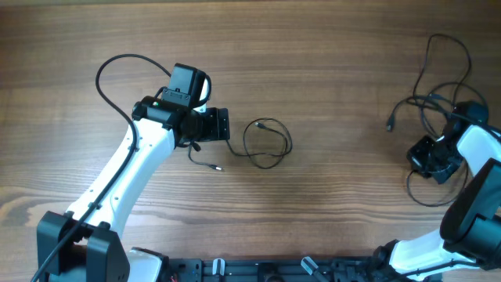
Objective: Untangle cables
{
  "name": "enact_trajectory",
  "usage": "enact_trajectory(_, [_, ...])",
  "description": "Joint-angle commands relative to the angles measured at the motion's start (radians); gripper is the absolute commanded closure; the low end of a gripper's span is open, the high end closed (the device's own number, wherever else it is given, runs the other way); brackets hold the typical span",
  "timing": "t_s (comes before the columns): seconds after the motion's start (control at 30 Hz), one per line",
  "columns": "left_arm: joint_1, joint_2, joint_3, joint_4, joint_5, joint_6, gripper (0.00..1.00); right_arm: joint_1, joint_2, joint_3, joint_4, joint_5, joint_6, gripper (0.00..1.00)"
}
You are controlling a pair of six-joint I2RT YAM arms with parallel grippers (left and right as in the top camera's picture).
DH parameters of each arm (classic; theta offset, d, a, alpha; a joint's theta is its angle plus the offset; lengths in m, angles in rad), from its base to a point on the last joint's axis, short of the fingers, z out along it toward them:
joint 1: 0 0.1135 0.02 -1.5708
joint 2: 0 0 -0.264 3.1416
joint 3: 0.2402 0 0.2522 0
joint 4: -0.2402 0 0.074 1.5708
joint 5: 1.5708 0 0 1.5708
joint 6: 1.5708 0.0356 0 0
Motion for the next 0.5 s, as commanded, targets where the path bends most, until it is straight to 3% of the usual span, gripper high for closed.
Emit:
enact_trajectory(0.0, [0.005, -0.002, 0.003, 0.000, 0.013, -0.002, 0.14, 0.002, -0.043, 0.113, -0.068, -0.089, 0.000, 0.94])
enact_trajectory(0.17, [0.005, -0.002, 0.003, 0.001, 0.012, -0.002, 0.13, 0.002, -0.120, 0.352, -0.158, -0.221, -0.026, 0.96])
enact_trajectory(0.27, [0.005, -0.002, 0.003, 0.000, 0.013, -0.002, 0.14, 0.002, -0.128, 0.460, 0.007, -0.235, 0.020, 0.96])
enact_trajectory(0.33, [0.005, -0.002, 0.003, 0.000, 0.013, -0.002, 0.14, 0.002, -0.120, 0.459, 0.141, -0.117, 0.146, 0.96])
enact_trajectory(0.37, [0.005, -0.002, 0.003, -0.001, 0.013, -0.002, 0.14, 0.002, -0.111, 0.459, 0.177, -0.058, 0.200, 0.89])
enact_trajectory(0.4, [0.005, -0.002, 0.003, -0.004, 0.013, -0.002, 0.14, 0.002, -0.106, 0.459, 0.191, -0.042, 0.226, 0.74])
enact_trajectory(0.43, [0.005, -0.002, 0.003, -0.010, 0.013, -0.002, 0.14, 0.002, -0.103, 0.459, 0.205, -0.042, 0.238, 0.52])
enact_trajectory(0.47, [0.005, -0.002, 0.003, -0.011, 0.013, -0.002, 0.14, 0.003, -0.103, 0.459, 0.200, -0.054, 0.237, 0.36])
